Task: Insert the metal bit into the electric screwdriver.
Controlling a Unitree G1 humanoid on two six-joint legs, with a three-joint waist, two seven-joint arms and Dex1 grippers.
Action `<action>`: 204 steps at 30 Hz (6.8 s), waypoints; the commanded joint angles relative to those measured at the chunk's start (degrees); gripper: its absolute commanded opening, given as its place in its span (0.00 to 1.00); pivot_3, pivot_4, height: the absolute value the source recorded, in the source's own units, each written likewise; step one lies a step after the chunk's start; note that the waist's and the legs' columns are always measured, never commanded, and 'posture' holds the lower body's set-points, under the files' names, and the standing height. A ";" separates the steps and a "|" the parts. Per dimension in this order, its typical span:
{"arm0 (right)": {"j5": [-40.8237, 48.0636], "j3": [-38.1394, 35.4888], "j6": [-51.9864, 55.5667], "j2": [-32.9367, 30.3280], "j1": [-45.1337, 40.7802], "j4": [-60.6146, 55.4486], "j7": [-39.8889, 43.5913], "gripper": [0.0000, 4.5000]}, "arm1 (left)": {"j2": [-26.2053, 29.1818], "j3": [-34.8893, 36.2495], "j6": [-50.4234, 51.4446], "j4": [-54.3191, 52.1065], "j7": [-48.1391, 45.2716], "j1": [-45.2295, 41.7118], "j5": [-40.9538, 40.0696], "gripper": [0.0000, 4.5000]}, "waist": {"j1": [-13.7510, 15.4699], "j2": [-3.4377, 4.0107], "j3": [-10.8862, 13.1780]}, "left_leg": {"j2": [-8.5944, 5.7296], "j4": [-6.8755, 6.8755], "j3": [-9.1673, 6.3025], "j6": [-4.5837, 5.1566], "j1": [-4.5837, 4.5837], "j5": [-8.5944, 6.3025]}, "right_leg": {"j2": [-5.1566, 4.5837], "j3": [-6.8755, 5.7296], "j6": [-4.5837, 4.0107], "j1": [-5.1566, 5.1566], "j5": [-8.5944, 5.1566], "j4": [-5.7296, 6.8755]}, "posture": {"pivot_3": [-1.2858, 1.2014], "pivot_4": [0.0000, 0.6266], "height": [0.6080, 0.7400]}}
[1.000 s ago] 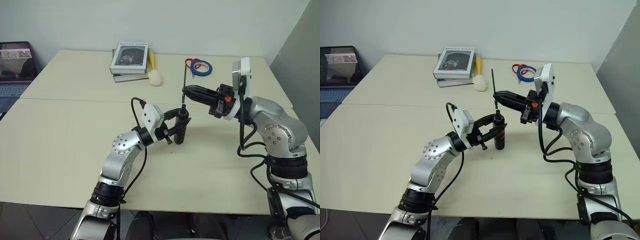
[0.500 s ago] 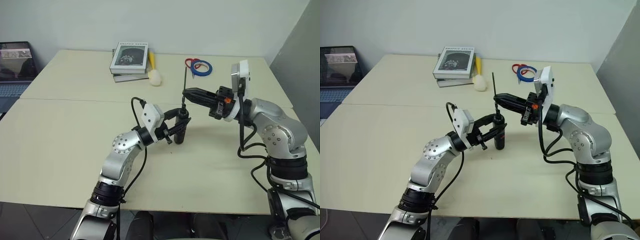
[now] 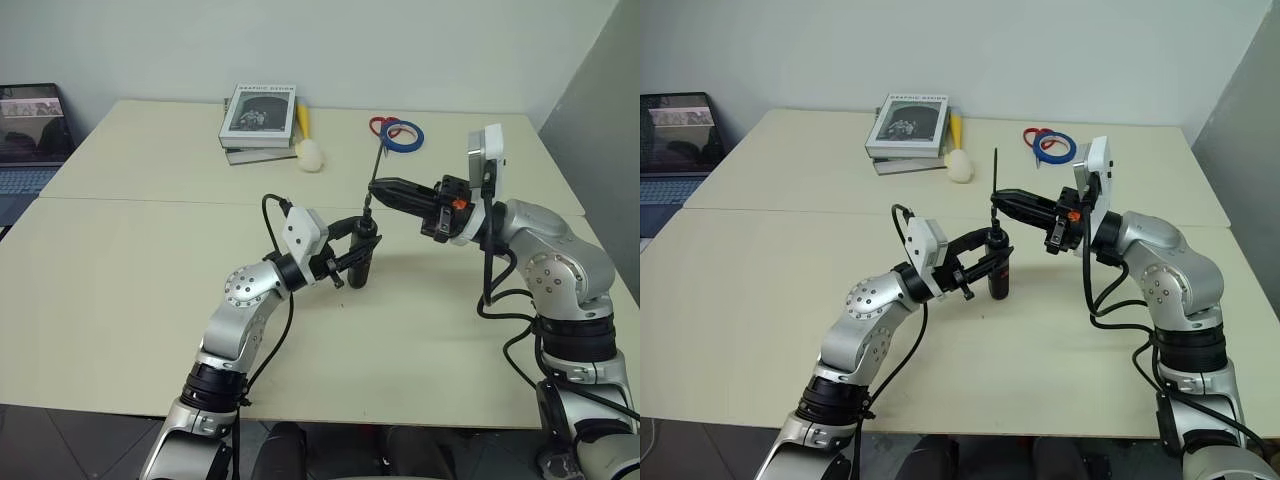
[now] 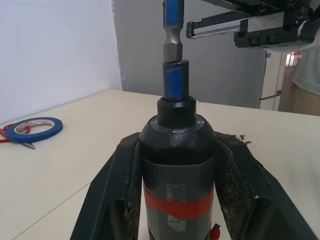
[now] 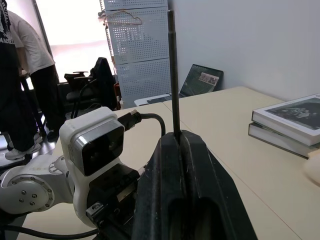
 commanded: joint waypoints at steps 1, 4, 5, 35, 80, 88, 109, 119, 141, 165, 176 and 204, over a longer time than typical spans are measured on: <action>1.93 -1.61 0.37 0.00 -0.36 -0.95 -0.04 0.00 | 0.69 0.38 -0.28 -0.85 0.02 -0.67 0.59 0.37 | -0.01 0.00 0.00 | 0.00 0.00 0.00 0.00 0.00 0.00 | 0.00 0.00 0.00 0.00 0.00 0.00 | 0.52 0.24 1.00; 2.54 -1.81 0.79 0.06 -0.59 -1.30 -0.44 0.00 | 0.69 0.34 -0.29 -0.78 0.01 -0.65 0.64 0.37 | -0.02 0.00 0.00 | 0.00 0.00 0.00 0.00 0.00 0.00 | 0.00 0.00 0.00 0.00 0.00 0.00 | 0.52 0.24 1.00; 3.02 -2.04 1.14 0.10 -0.88 -1.57 -0.79 0.00 | 0.69 0.32 -0.29 -0.76 0.00 -0.63 0.65 0.37 | -0.01 0.00 0.00 | 0.00 0.00 0.00 0.00 0.00 0.00 | 0.00 0.00 0.00 0.00 0.00 0.00 | 0.52 0.24 1.00; 2.63 -3.00 0.92 -1.46 -0.17 -1.45 -0.22 0.00 | 0.69 0.17 -0.36 -0.67 -0.25 -0.60 0.92 0.37 | -0.14 0.00 0.00 | 0.00 -0.02 0.00 0.00 -0.02 0.00 | 0.00 0.00 -0.25 -0.02 -0.15 -0.03 | 0.52 0.24 1.00; 1.44 -0.65 0.65 -1.58 -1.15 -2.60 -1.13 0.00 | 0.82 -0.04 -0.05 -0.61 -0.22 -0.42 1.18 0.37 | -0.34 0.00 0.01 | 0.01 -0.10 0.00 -0.01 -0.07 0.00 | 0.00 0.00 -0.24 -0.04 -0.15 -0.19 | 0.52 0.24 1.00; 0.98 -1.24 -1.71 -2.83 0.33 -1.02 0.40 0.00 | 0.91 0.02 -0.04 -0.65 -0.30 -0.42 1.15 0.37 | -0.34 0.00 0.00 | 0.01 -0.18 0.00 0.00 -0.09 0.00 | 0.00 0.00 -0.22 -0.03 -0.13 -0.33 | 0.52 0.24 1.00; 3.22 -0.66 0.63 -3.91 1.16 -3.89 1.17 0.00 | 0.94 -0.18 -0.20 -0.68 -0.52 -0.38 1.24 0.37 | -0.20 0.00 0.00 | 0.02 -0.78 0.01 0.00 0.01 0.01 | -0.01 0.00 0.11 -0.01 0.08 -0.71 | 0.52 0.24 1.00; 2.45 0.48 2.36 -4.99 -0.99 -3.65 2.02 0.00 | 1.03 -0.59 -0.65 -0.41 -0.84 -0.50 1.33 0.37 | -0.18 0.00 0.00 | 0.02 -0.79 0.01 0.00 0.01 0.01 | -0.01 0.00 0.10 -0.01 0.08 -0.72 | 0.52 0.24 1.00; 0.84 2.31 3.88 -6.24 -2.42 -2.19 2.69 0.00 | 1.21 -0.70 -0.96 -0.50 -0.71 -0.28 1.36 0.37 | -0.02 0.00 0.00 | 0.02 -0.78 0.01 0.00 0.02 0.01 | -0.01 0.00 0.11 0.00 0.08 -0.71 | 0.52 0.24 1.00; 2.52 0.40 6.08 -6.01 -2.89 -2.76 1.89 0.69 | 1.35 -0.67 -0.97 -0.28 -0.82 -0.49 1.32 0.37 | -0.02 0.00 -0.01 | 0.02 -0.78 0.01 0.00 0.03 0.01 | -0.01 -0.01 0.10 0.02 0.08 -0.71 | 0.52 0.24 1.00; 2.19 -0.19 5.17 -6.51 -2.09 -3.79 2.00 0.87 | 1.06 -0.63 -1.26 0.77 -0.93 -1.34 1.30 0.37 | -0.02 0.00 -0.01 | 0.02 -0.78 0.01 0.00 0.03 0.01 | -0.01 -0.01 0.10 0.02 0.09 -0.71 | 0.52 0.24 1.00; -1.15 -12.53 5.41 -27.36 19.82 -25.86 -1.13 1.00 | 16.53 -15.45 -7.56 30.96 -15.32 -35.72 27.63 0.37 | 0.37 -0.04 0.03 | -0.04 -0.79 0.00 -0.01 -0.37 0.01 | -0.11 -0.13 0.20 -0.20 -0.06 -0.85 | 0.52 0.24 1.00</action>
